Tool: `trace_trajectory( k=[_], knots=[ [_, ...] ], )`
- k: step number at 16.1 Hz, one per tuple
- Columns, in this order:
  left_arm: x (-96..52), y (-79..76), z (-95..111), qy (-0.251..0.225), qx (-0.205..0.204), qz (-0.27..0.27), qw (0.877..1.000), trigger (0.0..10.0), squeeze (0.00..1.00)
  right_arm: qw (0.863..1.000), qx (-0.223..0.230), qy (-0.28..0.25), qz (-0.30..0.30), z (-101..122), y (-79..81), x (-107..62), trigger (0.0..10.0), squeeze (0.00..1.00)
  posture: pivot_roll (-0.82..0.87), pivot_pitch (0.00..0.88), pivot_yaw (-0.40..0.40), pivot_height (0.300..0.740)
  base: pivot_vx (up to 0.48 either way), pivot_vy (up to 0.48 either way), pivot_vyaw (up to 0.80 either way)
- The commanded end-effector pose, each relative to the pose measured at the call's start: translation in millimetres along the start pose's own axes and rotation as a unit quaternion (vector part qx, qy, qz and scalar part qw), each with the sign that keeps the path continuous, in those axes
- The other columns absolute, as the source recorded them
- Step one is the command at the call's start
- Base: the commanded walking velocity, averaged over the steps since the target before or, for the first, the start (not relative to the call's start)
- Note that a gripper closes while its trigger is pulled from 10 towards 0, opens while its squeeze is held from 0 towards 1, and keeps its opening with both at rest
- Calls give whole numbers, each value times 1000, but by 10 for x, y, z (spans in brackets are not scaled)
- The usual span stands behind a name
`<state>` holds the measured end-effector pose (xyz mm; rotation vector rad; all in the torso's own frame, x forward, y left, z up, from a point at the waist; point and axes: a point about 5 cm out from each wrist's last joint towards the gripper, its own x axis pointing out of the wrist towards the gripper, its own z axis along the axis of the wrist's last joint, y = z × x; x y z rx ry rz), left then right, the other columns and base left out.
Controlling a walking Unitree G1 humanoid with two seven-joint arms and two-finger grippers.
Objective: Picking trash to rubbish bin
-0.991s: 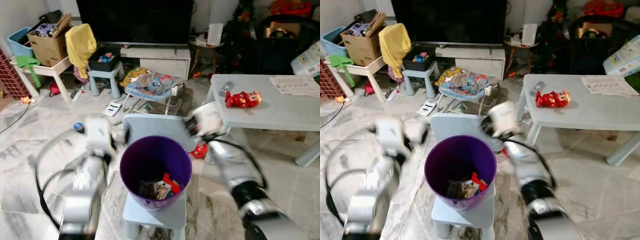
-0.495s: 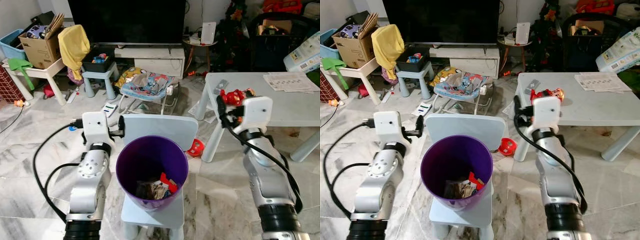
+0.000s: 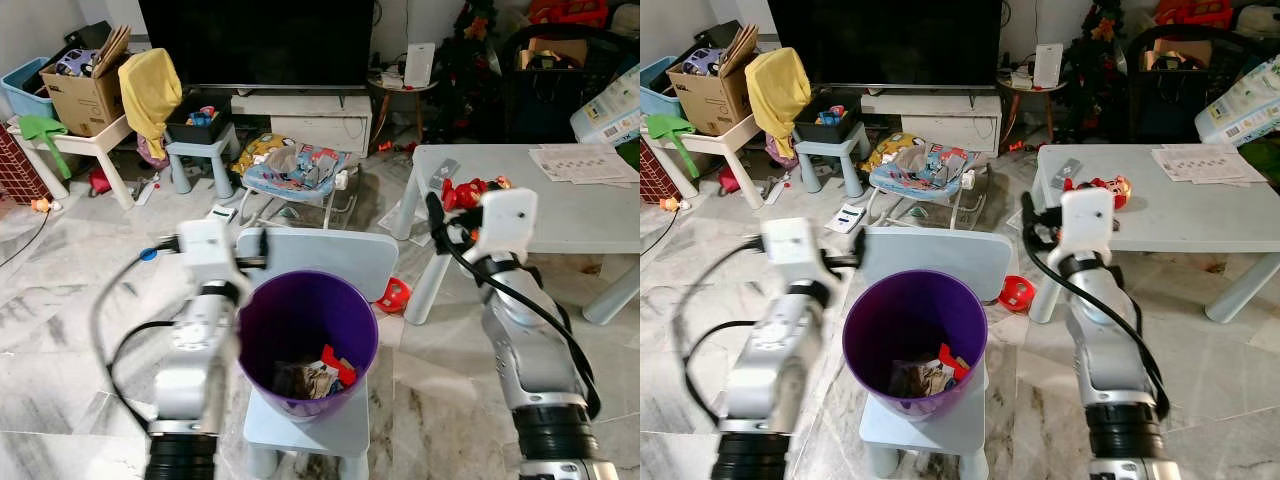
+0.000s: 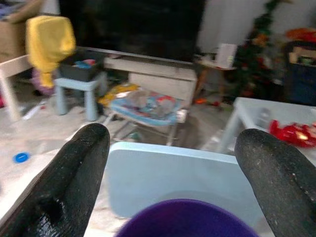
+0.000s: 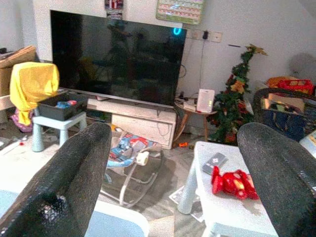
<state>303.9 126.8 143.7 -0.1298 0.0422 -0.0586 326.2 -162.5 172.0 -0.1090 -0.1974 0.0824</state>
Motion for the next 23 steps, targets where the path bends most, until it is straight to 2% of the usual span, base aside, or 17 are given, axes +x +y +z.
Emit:
trace_trajectory(
  k=[1, 15, 23],
  knots=[
    [16, -46, 54, -10, 2, -10, 1000, 10000, 0, 1000, 5, 3, 6, 14, 14, 20, 10000, 0, 16, 0, -13, 740, 0, 0, 0],
    [21, -61, 20, -6, -6, -18, 1000, 10000, 0, 1000, 7, 13, 9, -1, 15, 21, 10000, 0, 9, 0, -16, 740, 0, 0, 0],
    [24, -49, 1, -2, -9, -18, 1000, 10000, 0, 1000, 6, 13, 13, -3, 22, 41, 10000, 0, 12, 0, -19, 740, -337, 0, 0]
  ],
)
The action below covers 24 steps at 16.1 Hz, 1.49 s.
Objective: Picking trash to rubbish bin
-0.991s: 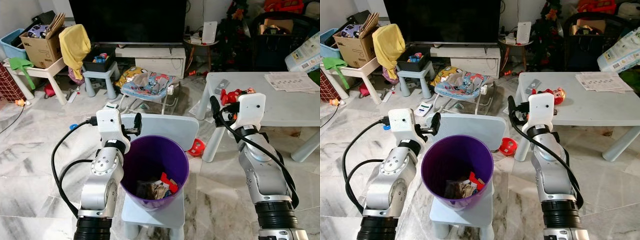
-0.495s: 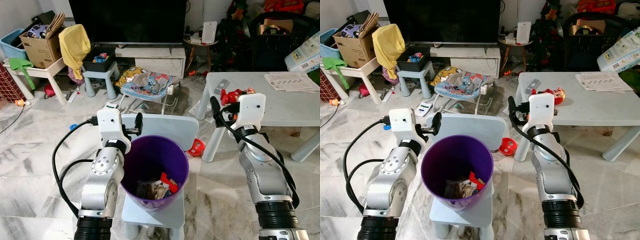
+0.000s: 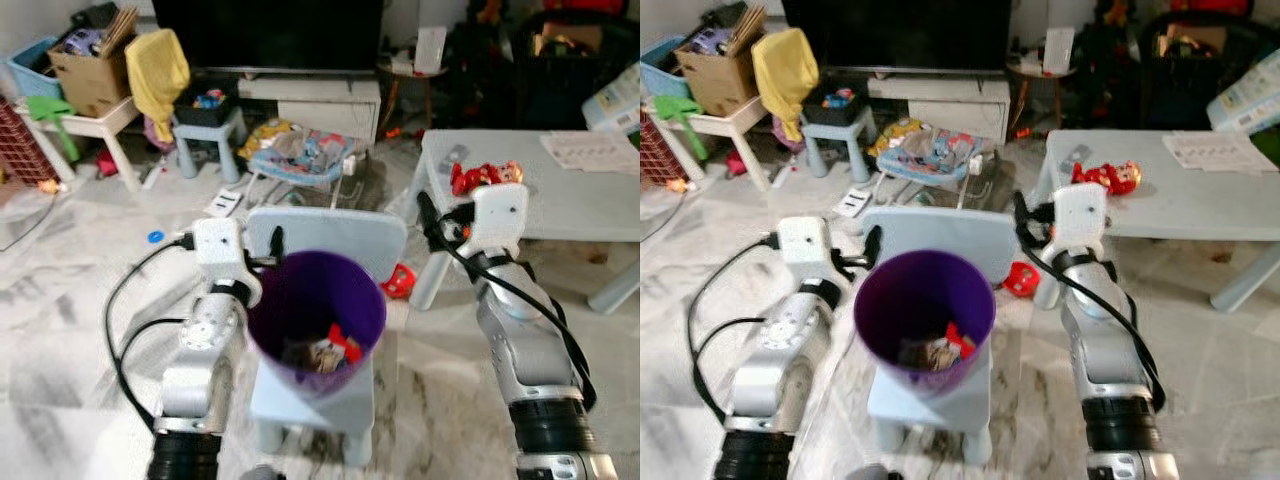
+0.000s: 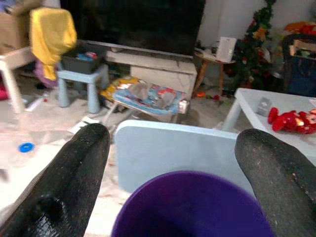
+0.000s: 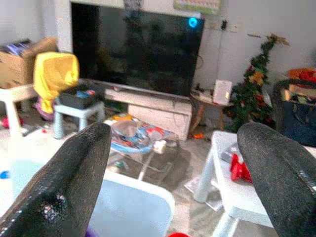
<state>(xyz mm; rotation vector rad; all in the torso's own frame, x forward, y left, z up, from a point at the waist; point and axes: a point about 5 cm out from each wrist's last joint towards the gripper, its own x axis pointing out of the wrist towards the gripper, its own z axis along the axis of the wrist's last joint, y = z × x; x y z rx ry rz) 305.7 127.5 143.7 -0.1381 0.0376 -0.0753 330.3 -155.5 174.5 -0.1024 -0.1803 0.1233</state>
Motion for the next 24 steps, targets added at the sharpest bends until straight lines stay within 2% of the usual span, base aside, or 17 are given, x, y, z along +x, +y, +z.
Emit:
trace_trajectory(
  k=[1, 24],
  knots=[
    [9, -56, -4, 1, -4, -10, 1000, 10000, 0, 1000, 1, 6, -8, -27, -41, -9, 10000, 0, 11, 0, -18, 740, -311, 0, 0],
    [27, -105, -58, 9, -13, -18, 1000, 10000, 0, 1000, -3, 6, -9, -26, -73, -4, 10000, 0, 0, 0, -21, 740, -312, 0, 0]
  ],
)
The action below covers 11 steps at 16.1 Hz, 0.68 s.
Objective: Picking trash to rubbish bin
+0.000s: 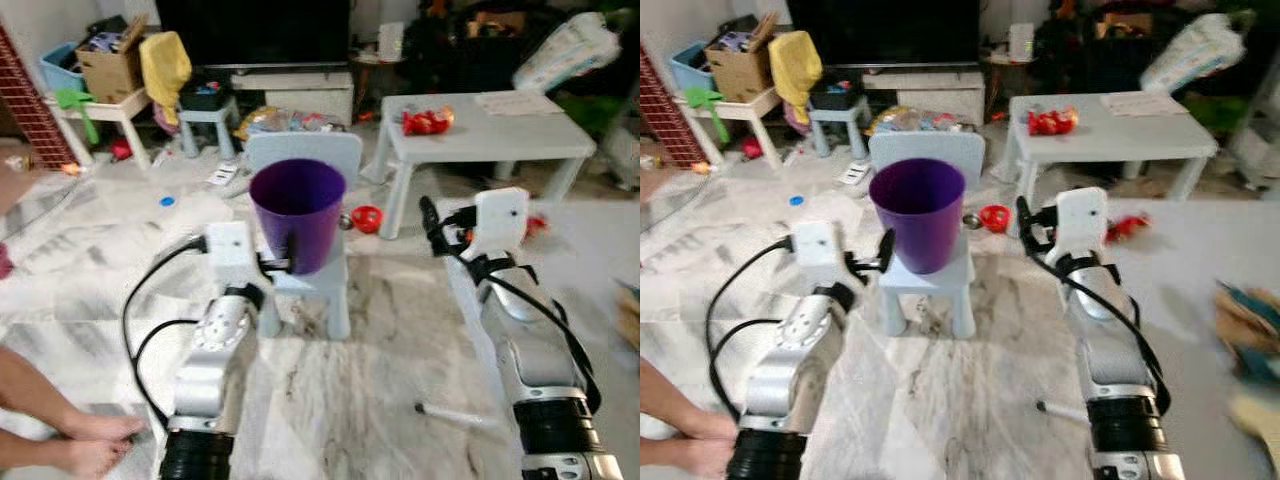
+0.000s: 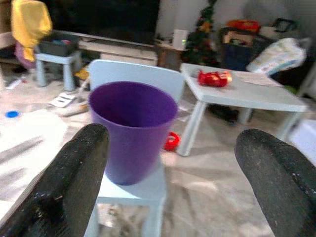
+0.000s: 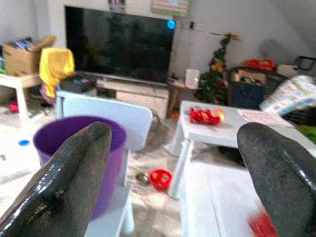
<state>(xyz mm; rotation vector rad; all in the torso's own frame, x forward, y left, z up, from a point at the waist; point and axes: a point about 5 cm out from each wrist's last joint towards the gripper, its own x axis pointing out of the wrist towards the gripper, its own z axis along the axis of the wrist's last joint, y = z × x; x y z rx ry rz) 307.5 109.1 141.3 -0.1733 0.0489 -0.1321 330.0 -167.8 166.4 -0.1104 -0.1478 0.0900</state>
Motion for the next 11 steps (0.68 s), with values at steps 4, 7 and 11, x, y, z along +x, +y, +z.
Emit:
trace_trajectory(
  k=[4, 7, 11],
  knots=[
    [-8, 66, -15, 3, 5, 7, 1000, 10000, 0, 1000, 2, -12, 7, 67, 44, 27, 10000, 0, -1, 0, -23, 740, -364, 0, 0],
    [1, 60, -6, -3, 0, 6, 1000, 10000, 0, 1000, 9, -17, 11, 89, 52, 28, 10000, 0, 0, 0, -24, 740, 0, 0, 0],
    [61, 53, 30, -8, -21, 9, 1000, 10000, 0, 1000, 9, -11, 9, 81, 51, 42, 10000, 0, -4, 0, -22, 740, 0, 0, -120]
  ],
)
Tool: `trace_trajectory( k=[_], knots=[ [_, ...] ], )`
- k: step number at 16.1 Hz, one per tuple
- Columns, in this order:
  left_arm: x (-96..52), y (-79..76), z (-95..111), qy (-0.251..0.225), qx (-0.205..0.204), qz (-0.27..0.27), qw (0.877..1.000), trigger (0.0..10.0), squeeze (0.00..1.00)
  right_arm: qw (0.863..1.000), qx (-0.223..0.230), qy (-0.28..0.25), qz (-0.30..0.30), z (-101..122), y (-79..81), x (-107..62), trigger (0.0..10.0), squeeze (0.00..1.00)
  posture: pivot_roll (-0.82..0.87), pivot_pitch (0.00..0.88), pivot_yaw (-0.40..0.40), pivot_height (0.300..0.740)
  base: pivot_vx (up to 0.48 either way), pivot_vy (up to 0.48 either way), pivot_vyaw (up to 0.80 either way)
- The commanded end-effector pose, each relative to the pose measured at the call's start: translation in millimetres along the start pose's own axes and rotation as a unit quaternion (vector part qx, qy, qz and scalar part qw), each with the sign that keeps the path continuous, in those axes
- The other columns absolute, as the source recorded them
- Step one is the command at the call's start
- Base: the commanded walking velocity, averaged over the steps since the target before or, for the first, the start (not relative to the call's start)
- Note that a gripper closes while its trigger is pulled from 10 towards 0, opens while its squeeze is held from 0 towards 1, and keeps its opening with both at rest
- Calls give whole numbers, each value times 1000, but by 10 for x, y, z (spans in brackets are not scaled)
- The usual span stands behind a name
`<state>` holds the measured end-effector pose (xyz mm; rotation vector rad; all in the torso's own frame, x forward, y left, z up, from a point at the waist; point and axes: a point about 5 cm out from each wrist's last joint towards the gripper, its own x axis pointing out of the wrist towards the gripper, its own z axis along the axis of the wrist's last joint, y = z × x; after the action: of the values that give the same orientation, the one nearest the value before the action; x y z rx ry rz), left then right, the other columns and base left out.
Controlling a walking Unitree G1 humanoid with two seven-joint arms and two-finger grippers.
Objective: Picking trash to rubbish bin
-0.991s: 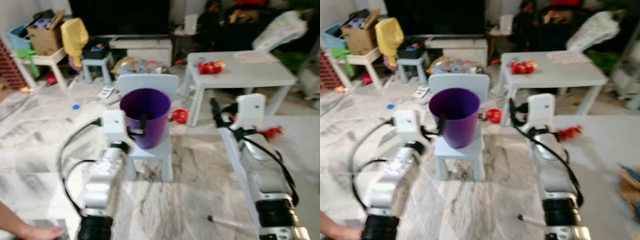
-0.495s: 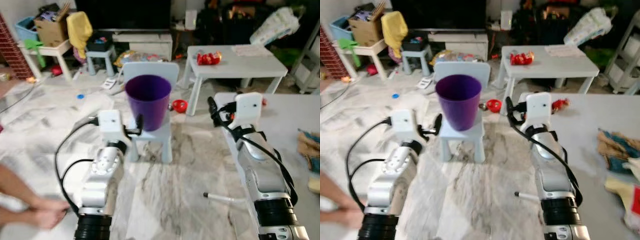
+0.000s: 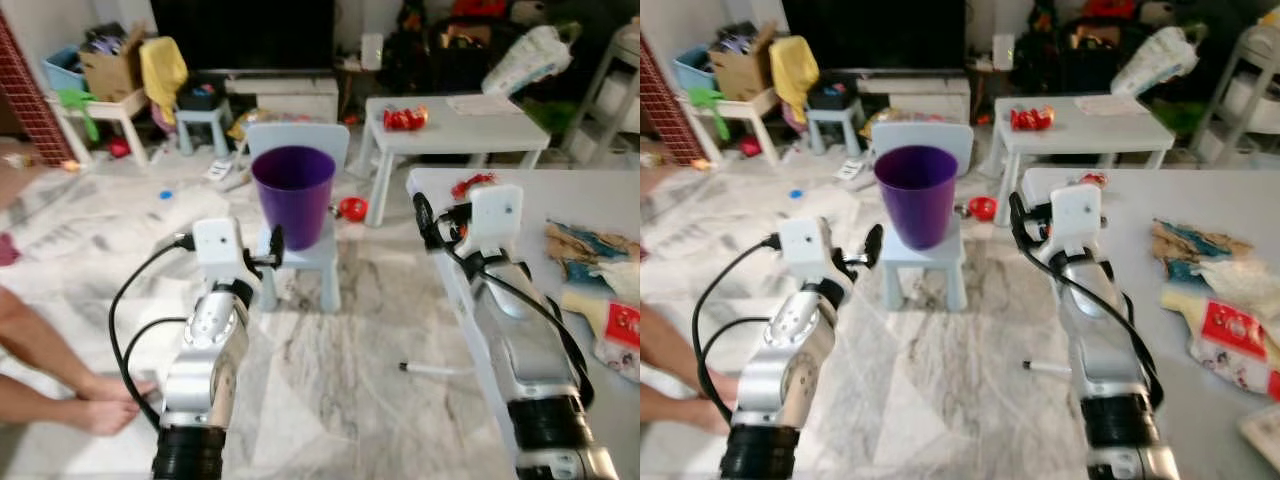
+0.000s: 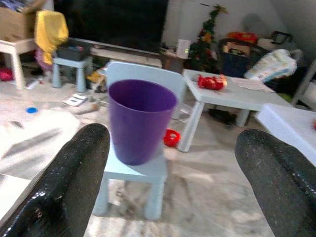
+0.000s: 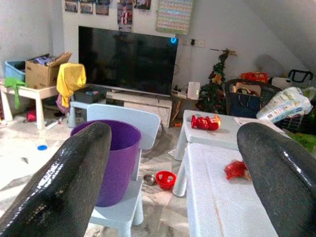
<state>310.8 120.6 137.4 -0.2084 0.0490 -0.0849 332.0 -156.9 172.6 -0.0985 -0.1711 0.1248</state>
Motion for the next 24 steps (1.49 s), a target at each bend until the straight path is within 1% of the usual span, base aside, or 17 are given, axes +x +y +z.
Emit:
trace_trajectory(
  k=[1, 4, 9, 11, 17, 22, 24],
  knots=[
    [55, -64, 61, -7, -5, -11, 1000, 10000, 0, 1000, 2, 4, -7, 8, -50, 1, 10000, 0, -5, 0, -20, 740, 0, 0, -800],
    [77, -30, 90, -11, -8, 2, 1000, 10000, 0, 1000, 1, 4, -7, 8, -44, 4, 10000, 0, -4, 0, -18, 740, 0, 0, -800],
    [111, 22, 107, -13, -7, 22, 1000, 10000, 0, 1000, 1, 8, -8, -14, -35, -5, 10000, 0, -4, 0, -16, 740, 0, 0, 0],
    [144, 45, 116, -11, -8, 30, 999, 10000, 0, 1000, 1, 8, -9, -9, -36, -4, 10000, 0, -8, 0, -14, 740, 0, 0, -800],
    [159, 71, 121, -8, -5, 39, 999, 10000, 0, 1000, -1, 11, -11, -17, -44, -19, 10000, 0, -12, 0, -14, 740, 0, 0, 0],
    [164, 67, 111, -4, -5, 36, 999, 10000, 0, 1000, -2, 13, -11, -21, -46, -21, 10000, 0, -12, 0, -14, 740, 0, 397, -800],
    [164, 64, 107, -3, -4, 35, 999, 10000, 0, 1000, -1, 13, -12, -22, -46, -22, 10000, 0, -11, 0, -13, 740, 0, 0, -800]
  ],
)
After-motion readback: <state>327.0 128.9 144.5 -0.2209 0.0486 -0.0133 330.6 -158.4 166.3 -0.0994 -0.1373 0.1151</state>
